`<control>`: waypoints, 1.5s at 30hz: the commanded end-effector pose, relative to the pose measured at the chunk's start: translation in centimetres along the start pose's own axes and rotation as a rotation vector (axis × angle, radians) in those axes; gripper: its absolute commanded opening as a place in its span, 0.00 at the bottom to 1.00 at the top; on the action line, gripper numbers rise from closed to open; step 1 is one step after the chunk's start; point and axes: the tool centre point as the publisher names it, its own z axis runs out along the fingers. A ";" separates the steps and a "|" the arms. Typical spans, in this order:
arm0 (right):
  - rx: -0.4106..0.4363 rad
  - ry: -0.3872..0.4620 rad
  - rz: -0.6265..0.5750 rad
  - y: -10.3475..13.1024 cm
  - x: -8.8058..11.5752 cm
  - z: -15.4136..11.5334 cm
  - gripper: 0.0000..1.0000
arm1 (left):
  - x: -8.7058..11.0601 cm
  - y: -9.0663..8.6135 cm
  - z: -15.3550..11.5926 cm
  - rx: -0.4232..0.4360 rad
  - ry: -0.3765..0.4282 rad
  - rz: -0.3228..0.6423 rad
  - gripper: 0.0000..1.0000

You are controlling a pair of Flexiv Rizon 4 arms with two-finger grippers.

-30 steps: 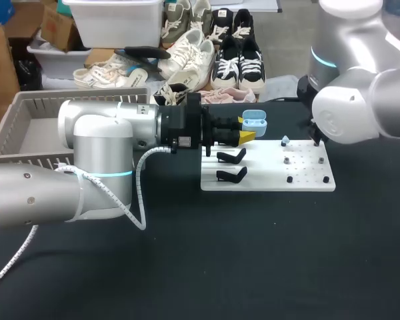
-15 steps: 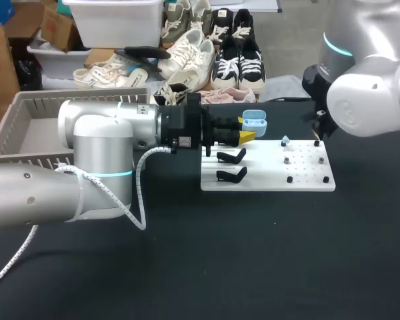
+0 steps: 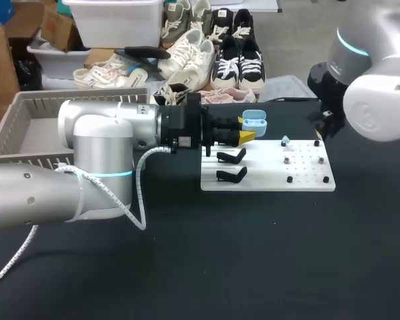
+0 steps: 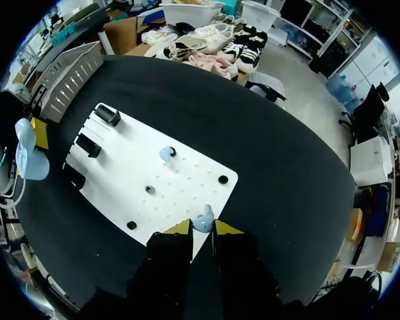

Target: Pick up each earbud case from the left stands, insert the matching earbuds, close the lid, and place the case in the box.

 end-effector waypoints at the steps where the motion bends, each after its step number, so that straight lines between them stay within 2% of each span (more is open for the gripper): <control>1: 0.006 -0.006 0.003 0.1 0.3 -0.1 0.00 | 0.1 0.1 0.0 0.002 -0.003 0.001 0.00; 12: 0.006 -0.006 0.003 0.1 0.3 -0.1 0.00 | 0.1 0.1 0.0 0.002 -0.003 0.001 0.00; 14: -0.026 0.025 0.095 0.0 -0.1 -0.3 0.00 | 0.1 0.1 0.0 0.002 -0.003 0.001 0.00; 17: -0.027 0.070 0.228 -0.1 -0.4 -0.8 0.00 | 0.1 0.1 0.0 0.002 -0.003 0.001 0.00; 20: -0.006 0.112 0.410 -0.2 -0.3 -1.5 0.00 | 0.1 0.1 0.0 0.002 -0.003 0.001 0.00; 24: 0.048 0.154 0.558 0.5 0.0 -2.5 0.00 | 0.1 0.1 0.0 0.002 -0.003 0.001 0.00; 25: 0.071 0.147 0.619 0.7 0.1 -2.8 0.00 | 0.1 0.1 0.0 0.002 -0.003 0.001 0.00; 27: 0.063 0.130 0.706 1.2 0.4 -3.8 0.00 | 0.1 0.1 0.0 0.002 -0.003 0.001 0.00; 35: 0.130 0.160 0.903 3.9 0.8 -6.6 0.00 | 0.1 0.1 0.0 0.002 -0.003 0.001 0.00; 41: 0.149 0.160 0.961 5.9 0.7 -8.4 0.00 | 0.1 0.1 0.0 0.002 -0.003 0.001 0.00; 45: 0.125 0.157 0.977 7.2 0.4 -9.3 0.00 | 0.1 0.1 0.0 0.002 -0.003 0.001 0.00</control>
